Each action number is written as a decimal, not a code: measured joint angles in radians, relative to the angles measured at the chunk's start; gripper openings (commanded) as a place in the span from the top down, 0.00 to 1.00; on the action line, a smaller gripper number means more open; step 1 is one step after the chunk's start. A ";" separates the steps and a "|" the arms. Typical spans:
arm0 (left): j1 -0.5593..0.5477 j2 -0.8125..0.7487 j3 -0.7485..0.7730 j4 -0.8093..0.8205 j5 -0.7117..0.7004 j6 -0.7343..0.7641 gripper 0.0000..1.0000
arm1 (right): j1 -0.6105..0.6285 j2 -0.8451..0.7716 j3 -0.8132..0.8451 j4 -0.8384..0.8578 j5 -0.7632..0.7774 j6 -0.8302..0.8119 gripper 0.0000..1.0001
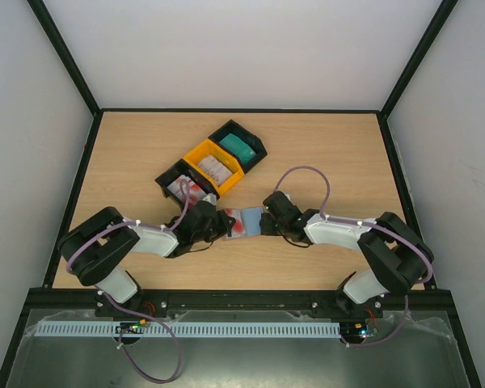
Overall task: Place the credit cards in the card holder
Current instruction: Insert the credit card into the card holder.
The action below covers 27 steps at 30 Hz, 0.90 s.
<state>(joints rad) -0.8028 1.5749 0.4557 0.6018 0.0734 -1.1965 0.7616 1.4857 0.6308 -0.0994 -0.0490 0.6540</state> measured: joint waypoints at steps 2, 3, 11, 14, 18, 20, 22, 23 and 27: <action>-0.006 0.010 0.000 -0.001 -0.008 0.003 0.98 | 0.000 0.005 0.000 0.005 -0.001 0.000 0.48; -0.009 0.014 0.000 -0.001 -0.011 0.004 0.98 | 0.000 0.008 0.000 0.008 -0.001 -0.003 0.49; -0.013 0.033 0.006 0.019 -0.012 0.007 0.98 | 0.000 0.028 0.000 0.053 -0.011 0.000 0.58; -0.013 0.034 0.021 0.013 -0.013 0.007 0.98 | 0.000 0.031 0.000 0.056 -0.011 0.002 0.63; -0.014 0.031 0.028 0.007 -0.020 0.007 0.98 | 0.000 0.033 0.000 0.060 -0.011 0.007 0.65; -0.015 0.027 0.028 -0.001 -0.027 0.008 0.98 | 0.000 0.033 0.000 0.060 -0.011 0.009 0.65; -0.017 0.021 0.030 -0.014 -0.036 0.011 0.98 | 0.000 0.033 0.000 0.060 -0.011 0.010 0.65; -0.017 0.019 0.031 -0.018 -0.041 0.011 0.98 | 0.000 0.033 0.000 0.060 -0.011 0.010 0.65; -0.018 0.021 0.032 -0.018 -0.047 0.011 0.98 | 0.000 0.033 -0.001 0.060 -0.011 0.012 0.65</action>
<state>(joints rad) -0.8204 1.5955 0.4877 0.5842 0.0269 -1.1851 0.7616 1.5188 0.6300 -0.0391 -0.0605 0.6662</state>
